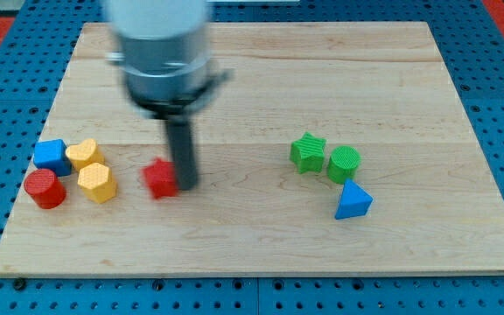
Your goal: Separate the green star from the green circle
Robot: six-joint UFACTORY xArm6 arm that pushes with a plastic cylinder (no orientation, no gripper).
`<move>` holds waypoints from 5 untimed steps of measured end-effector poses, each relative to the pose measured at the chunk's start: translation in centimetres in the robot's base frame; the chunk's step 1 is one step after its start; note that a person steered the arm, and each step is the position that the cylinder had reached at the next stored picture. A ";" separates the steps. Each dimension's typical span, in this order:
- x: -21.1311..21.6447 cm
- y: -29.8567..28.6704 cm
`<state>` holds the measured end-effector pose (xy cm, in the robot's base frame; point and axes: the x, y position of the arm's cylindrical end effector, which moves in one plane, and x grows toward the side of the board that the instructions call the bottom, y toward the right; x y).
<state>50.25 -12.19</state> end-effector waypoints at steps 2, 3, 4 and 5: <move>-4.6 4.4; -10.2 7.7; -11.8 15.2; -10.2 28.2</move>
<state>40.06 16.01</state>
